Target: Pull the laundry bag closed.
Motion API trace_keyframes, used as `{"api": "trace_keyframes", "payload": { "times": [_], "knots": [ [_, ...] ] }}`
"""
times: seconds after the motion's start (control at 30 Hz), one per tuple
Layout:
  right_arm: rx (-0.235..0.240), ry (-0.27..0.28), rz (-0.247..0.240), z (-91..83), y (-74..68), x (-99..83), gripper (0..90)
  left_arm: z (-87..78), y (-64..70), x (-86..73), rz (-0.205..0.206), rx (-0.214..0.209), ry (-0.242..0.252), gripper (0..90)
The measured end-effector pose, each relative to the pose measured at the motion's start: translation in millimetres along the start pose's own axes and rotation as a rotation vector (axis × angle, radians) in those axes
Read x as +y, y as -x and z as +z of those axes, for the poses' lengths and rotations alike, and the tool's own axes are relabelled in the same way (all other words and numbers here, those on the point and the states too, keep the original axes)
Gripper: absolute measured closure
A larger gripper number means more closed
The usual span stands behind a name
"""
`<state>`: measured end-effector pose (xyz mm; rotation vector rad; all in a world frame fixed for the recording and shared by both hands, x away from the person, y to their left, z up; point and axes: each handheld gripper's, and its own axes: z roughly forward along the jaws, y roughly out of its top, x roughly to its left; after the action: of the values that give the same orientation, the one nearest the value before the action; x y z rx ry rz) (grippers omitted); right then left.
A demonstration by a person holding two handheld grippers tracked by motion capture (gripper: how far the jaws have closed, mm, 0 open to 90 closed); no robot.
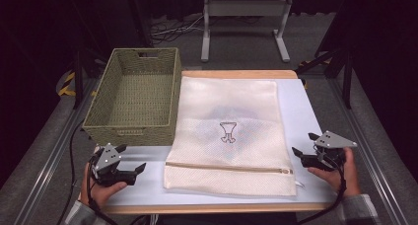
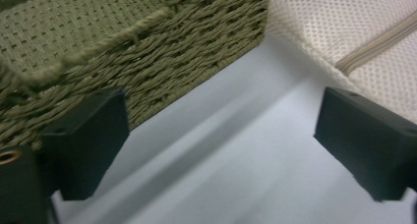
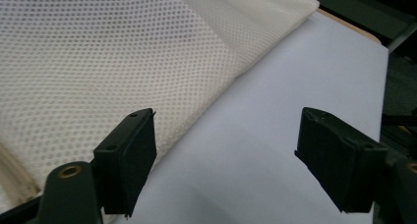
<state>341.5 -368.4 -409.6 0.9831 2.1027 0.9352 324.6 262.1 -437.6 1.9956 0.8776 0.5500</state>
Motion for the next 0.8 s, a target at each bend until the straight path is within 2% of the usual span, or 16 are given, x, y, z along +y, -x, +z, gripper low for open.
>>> {"api": "trace_keyframes", "payload": {
  "times": [0.03, 0.1, 0.13, 0.17, 0.23, 0.37, 0.47, 0.53, 0.67, 0.8],
  "knots": [
    [0.006, 0.008, 0.021, 2.0, 2.4, -3.2, 21.1, -1.3, -3.3, -2.7, -0.029, 0.003, 0.009, 7.1],
    [0.003, 0.002, 0.048, 5.9, 5.7, -8.0, 19.7, -1.7, -5.2, -4.4, -0.041, 0.004, 0.012, 6.9],
    [0.003, 0.002, 0.048, 5.9, 5.7, -8.0, 19.7, -1.4, -8.1, -7.5, -0.064, 0.012, 0.01, 6.9],
    [-0.012, 0.005, 0.082, 7.5, 8.4, -11.3, 18.1, -1.1, -9.6, -9.2, -0.079, 0.015, 0.008, 7.3],
    [-0.014, 0.007, 0.116, 9.7, 12.1, -15.6, 16.8, 1.0, -11.4, -11.8, -0.106, 0.017, -0.003, 7.3],
    [-0.052, 0.007, 0.114, 13.2, 15.0, -19.7, 15.5, 5.3, -9.7, -11.1, -0.116, 0.062, -0.032, 7.5],
    [-0.048, 0.009, 0.141, 15.1, 17.3, -22.8, 14.5, 5.4, -9.0, -13.2, -0.116, 0.055, -0.038, 7.0],
    [-0.071, -0.001, 0.128, 15.6, 17.4, -22.9, 14.4, 4.5, -9.7, -15.1, -0.116, 0.048, -0.041, 6.8],
    [-0.091, 0.012, 0.133, 14.0, 17.2, -22.2, 14.4, 2.1, -9.6, -14.4, -0.108, 0.06, -0.034, 6.8],
    [-0.086, 0.012, 0.131, 15.2, 15.6, -20.8, 14.7, 3.1, -8.8, -13.4, -0.108, 0.061, -0.036, 6.9]
  ]
}}
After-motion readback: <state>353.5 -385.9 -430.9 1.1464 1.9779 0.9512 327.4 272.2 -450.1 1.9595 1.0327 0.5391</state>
